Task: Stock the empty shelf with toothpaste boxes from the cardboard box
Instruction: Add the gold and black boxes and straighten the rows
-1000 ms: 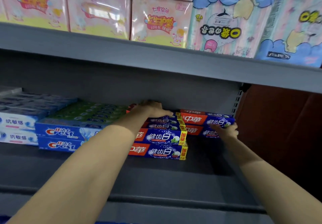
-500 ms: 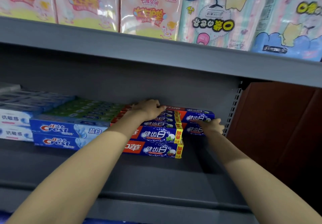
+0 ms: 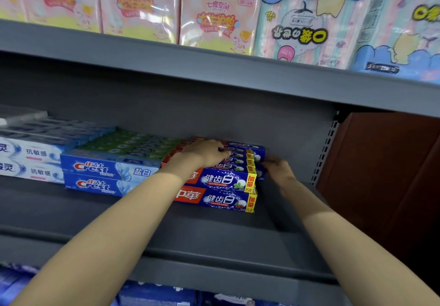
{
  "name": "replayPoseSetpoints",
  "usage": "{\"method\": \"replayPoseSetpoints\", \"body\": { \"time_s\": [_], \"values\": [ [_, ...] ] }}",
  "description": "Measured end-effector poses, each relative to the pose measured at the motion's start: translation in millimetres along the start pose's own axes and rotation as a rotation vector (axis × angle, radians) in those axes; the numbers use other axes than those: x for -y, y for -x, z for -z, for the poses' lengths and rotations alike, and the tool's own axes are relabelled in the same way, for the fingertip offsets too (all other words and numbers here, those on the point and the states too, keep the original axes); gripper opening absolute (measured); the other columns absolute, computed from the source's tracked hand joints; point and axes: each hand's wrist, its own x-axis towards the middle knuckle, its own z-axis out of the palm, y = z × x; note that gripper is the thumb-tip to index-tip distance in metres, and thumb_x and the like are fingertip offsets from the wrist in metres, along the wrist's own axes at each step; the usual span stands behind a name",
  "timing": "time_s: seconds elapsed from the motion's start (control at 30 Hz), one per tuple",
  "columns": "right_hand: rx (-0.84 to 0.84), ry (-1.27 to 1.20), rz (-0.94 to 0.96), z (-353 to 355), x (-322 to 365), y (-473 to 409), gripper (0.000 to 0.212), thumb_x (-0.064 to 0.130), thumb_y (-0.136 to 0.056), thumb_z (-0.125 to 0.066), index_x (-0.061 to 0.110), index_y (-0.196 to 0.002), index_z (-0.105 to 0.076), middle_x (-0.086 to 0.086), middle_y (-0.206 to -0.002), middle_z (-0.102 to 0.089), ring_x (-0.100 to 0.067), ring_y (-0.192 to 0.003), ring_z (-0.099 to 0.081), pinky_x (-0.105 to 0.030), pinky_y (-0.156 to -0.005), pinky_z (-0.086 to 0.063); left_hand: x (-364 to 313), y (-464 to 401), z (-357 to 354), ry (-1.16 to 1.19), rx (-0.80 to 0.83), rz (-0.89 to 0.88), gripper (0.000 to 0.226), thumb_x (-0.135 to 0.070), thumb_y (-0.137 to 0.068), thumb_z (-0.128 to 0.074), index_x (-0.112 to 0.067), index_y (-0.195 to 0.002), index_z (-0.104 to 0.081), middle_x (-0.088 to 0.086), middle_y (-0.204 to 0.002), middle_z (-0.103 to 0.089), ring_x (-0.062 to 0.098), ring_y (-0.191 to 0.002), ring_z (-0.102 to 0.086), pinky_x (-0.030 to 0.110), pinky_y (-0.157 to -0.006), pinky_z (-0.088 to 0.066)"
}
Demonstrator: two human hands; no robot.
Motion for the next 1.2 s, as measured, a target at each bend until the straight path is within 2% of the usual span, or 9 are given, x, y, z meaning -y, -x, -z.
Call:
{"method": "replayPoseSetpoints", "body": {
  "time_s": [0.13, 0.27, 0.37, 0.5, 0.67, 0.93, 1.07, 1.13, 1.2],
  "values": [
    [0.098, -0.146, -0.052, -6.8, 12.3, 12.5, 0.017, 0.020, -0.099, -0.042, 0.018, -0.098, -0.059, -0.001, -0.090, -0.058, -0.015, -0.080, -0.055, -0.031, -0.078, -0.044, 4.6, 6.7, 2.2, 0.055, -0.003, -0.010, 0.050, -0.051, -0.098, -0.032, -0.024, -0.137, -0.048, 0.002, -0.145, -0.043, 0.024, -0.129, -0.043, 0.035, -0.104, -0.037],
    [0.124, -0.170, -0.073, -8.5, 16.2, 17.2, 0.046, 0.042, -0.099, -0.037, 0.016, -0.137, -0.044, -0.008, -0.132, -0.054, -0.027, -0.119, -0.052, -0.043, -0.106, -0.039, 16.0, 13.4, 3.9, 0.010, -0.002, 0.022, 0.053, -0.058, -0.096, -0.029, -0.029, -0.138, -0.045, 0.000, -0.149, -0.039, 0.025, -0.134, -0.038, 0.039, -0.108, -0.034],
    [0.120, -0.169, -0.096, -11.8, 19.6, 18.0, 0.061, 0.054, -0.095, -0.035, 0.015, -0.141, -0.039, -0.011, -0.140, -0.049, -0.030, -0.128, -0.046, -0.047, -0.112, -0.030, 27.8, 12.5, 4.5, 0.011, -0.030, 0.076, 0.055, -0.057, -0.096, -0.029, -0.027, -0.140, -0.043, 0.004, -0.149, -0.039, 0.028, -0.135, -0.037, 0.041, -0.110, -0.032],
    [0.095, -0.176, -0.119, -14.7, 25.1, 16.6, 0.064, 0.057, -0.095, -0.033, 0.013, -0.140, -0.041, -0.014, -0.140, -0.048, -0.032, -0.127, -0.045, -0.048, -0.111, -0.030, 50.7, 1.7, 14.2, 0.143, -0.123, 0.179, 0.044, -0.030, -0.101, -0.033, -0.008, -0.137, -0.043, 0.016, -0.142, -0.046, 0.031, -0.126, -0.046, 0.035, -0.102, -0.038],
    [0.046, -0.166, -0.113, -21.4, 28.1, 9.5, 0.055, 0.048, -0.098, -0.034, 0.006, -0.129, -0.048, -0.019, -0.122, -0.058, -0.033, -0.112, -0.056, -0.046, -0.104, -0.040, 72.8, -3.4, 24.0, 0.372, -0.021, 0.218, 0.036, -0.010, -0.102, -0.029, -0.002, -0.126, -0.055, 0.018, -0.129, -0.057, 0.029, -0.113, -0.057, 0.031, -0.094, -0.044],
    [0.053, -0.150, -0.121, -30.4, 29.2, 13.8, 0.051, 0.050, -0.098, -0.034, 0.006, -0.113, -0.054, -0.012, -0.087, -0.065, -0.031, -0.090, -0.063, -0.045, -0.099, -0.045, 83.8, -1.5, 22.8, 0.467, 0.018, 0.138, 0.035, -0.020, -0.103, -0.034, -0.007, -0.123, -0.059, 0.013, -0.120, -0.063, 0.023, -0.101, -0.062, 0.032, -0.094, -0.046],
    [0.129, -0.261, -0.160, -29.8, 36.1, 29.2, 0.045, 0.049, -0.097, -0.036, 0.009, -0.098, -0.056, -0.010, -0.074, -0.067, -0.023, -0.067, -0.066, -0.041, -0.083, -0.051, 78.9, 9.0, 24.3, 0.420, -0.049, 0.110, 0.036, -0.024, -0.103, -0.034, -0.009, -0.127, -0.055, 0.012, -0.125, -0.060, 0.025, -0.109, -0.059, 0.026, -0.087, -0.042],
    [0.126, -0.263, -0.097, -25.8, 40.7, 41.3, 0.039, 0.051, -0.095, -0.039, 0.016, -0.096, -0.056, -0.010, -0.084, -0.068, -0.026, -0.082, -0.067, -0.041, -0.091, -0.049, 74.0, 20.8, 27.6, 0.457, -0.075, 0.057, 0.038, -0.033, -0.101, -0.038, -0.012, -0.130, -0.052, 0.010, -0.125, -0.060, 0.023, -0.104, -0.061, 0.026, -0.083, -0.044],
    [0.116, -0.212, 0.036, -17.6, 41.6, 56.6, 0.045, 0.052, -0.091, -0.046, 0.019, -0.120, -0.054, -0.006, -0.109, -0.066, -0.025, -0.106, -0.061, -0.039, -0.103, -0.041, 71.3, 37.1, 29.1, 0.480, 0.020, -0.027, 0.052, -0.048, -0.094, -0.047, -0.021, -0.137, -0.044, 0.004, -0.129, -0.058, 0.018, -0.102, -0.061, 0.024, -0.081, -0.047]
  ]
}}
